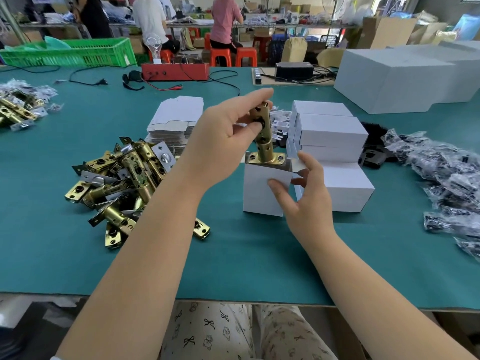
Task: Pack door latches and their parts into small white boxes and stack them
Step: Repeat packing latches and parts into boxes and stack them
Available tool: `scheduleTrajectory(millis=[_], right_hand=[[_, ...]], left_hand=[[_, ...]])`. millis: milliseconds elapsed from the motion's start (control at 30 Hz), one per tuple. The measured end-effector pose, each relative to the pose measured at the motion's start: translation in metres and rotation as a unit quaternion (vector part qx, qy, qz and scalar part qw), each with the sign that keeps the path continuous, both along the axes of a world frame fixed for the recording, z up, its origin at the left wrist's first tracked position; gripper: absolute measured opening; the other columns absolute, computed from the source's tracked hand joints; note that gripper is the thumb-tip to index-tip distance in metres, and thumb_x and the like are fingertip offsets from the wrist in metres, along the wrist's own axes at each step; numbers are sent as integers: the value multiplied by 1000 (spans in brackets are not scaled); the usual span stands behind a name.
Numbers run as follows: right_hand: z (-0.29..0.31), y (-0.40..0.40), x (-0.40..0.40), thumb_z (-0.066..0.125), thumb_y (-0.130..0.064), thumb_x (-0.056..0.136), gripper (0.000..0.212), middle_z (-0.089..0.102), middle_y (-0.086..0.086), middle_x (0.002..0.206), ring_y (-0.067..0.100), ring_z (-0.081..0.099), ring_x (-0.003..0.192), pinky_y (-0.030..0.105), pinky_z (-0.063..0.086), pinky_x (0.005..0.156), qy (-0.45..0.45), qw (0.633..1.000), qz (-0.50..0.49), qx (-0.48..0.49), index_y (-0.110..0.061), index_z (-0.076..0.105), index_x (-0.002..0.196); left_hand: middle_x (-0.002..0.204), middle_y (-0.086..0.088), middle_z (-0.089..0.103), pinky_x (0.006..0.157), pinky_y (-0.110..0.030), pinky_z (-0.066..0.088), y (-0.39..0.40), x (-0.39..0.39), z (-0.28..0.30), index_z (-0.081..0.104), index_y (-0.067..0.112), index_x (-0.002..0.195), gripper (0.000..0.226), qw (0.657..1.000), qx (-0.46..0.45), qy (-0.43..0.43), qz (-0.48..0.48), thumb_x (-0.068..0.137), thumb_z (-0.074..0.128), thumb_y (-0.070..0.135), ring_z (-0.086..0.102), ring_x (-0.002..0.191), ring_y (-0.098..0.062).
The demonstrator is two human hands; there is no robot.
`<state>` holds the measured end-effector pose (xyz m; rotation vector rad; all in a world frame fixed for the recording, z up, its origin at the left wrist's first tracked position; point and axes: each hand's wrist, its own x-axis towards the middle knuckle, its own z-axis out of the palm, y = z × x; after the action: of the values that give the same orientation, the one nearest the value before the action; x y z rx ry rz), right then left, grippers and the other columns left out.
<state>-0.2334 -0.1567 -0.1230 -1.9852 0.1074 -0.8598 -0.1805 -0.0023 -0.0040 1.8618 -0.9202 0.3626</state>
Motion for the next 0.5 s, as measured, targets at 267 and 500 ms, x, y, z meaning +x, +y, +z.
scheduleTrajectory(millis=[267,500], right_hand=[[1,0,-1,69,-37,84,59,44,-33,102,-4,49,91,6,36,76,2,1000,-8,-16,-28,38,134],[3,-2,-3,66,-35,87,47,45,-31,101,-12,48,94,7,38,73,1,1000,0,-8,-32,40,126]], left_hand=[[121,2,63,91,-15,46,-10,-3,8,57,14,134,47,993,93,-60,-37,91,51,-6,57,107,-8],[110,9,66,87,-16,51,-7,3,3,59,21,126,48,996,36,17,-82,90,52,-11,63,102,-4]])
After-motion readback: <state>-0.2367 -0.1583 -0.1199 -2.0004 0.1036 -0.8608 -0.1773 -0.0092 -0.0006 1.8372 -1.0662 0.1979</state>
